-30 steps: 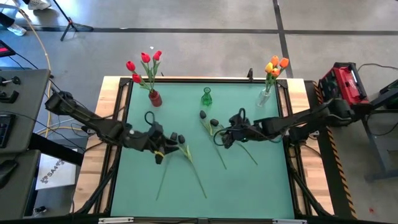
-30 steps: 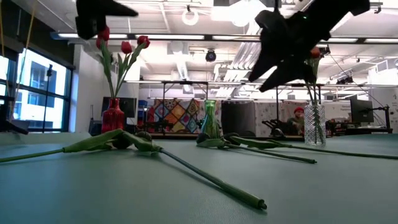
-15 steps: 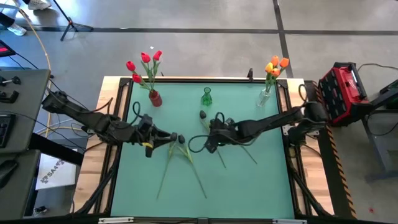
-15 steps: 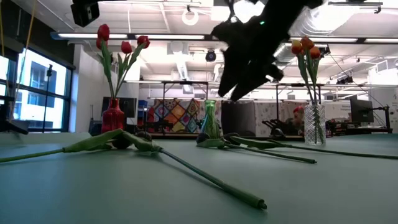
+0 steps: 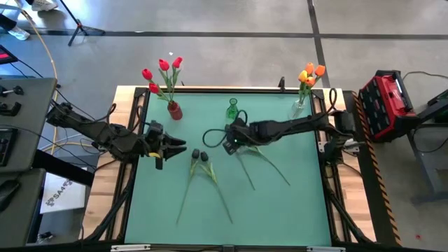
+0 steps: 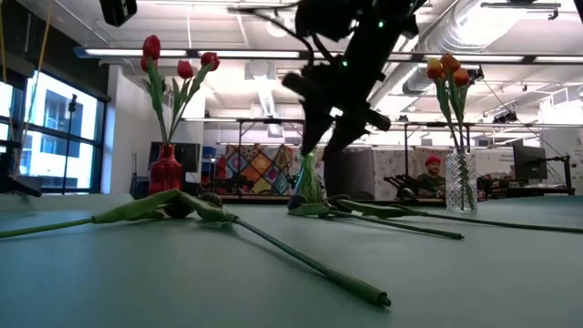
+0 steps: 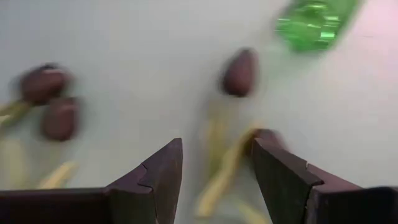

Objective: Sort flowers into vase by color
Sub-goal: Put the black tulip into the green vase

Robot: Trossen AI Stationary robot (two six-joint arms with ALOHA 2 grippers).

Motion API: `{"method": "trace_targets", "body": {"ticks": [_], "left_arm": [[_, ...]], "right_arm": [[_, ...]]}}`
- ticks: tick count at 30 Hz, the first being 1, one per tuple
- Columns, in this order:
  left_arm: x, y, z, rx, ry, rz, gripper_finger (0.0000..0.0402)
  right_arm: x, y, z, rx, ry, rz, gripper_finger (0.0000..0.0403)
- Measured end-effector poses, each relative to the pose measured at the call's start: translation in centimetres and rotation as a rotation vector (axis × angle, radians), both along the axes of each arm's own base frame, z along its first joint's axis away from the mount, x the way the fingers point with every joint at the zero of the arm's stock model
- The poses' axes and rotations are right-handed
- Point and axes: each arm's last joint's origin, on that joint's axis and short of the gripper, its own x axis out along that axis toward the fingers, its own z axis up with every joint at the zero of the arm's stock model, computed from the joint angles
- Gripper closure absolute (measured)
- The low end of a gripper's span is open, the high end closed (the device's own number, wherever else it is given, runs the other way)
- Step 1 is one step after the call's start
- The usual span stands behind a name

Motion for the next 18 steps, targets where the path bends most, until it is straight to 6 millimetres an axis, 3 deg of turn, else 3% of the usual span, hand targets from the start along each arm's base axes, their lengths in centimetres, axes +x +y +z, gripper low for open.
{"method": "trace_targets", "body": {"ticks": [6, 14, 18], "left_arm": [[0.1, 0.3, 0.0, 0.016, 0.000, 0.018, 0.0262], [0.1, 0.4, 0.0, 0.012, 0.002, 0.009, 0.0262], [0.1, 0.4, 0.0, 0.014, 0.000, 0.024, 0.0262]], "right_arm": [[-1.3, -2.3, -1.3, 0.020, 0.134, -0.038, 0.0222], [-2.7, -2.0, -3.6, 0.120, 0.233, 0.136, 0.0222], [-3.2, -2.5, -4.5, 0.133, 0.253, 0.141, 0.0222]]}}
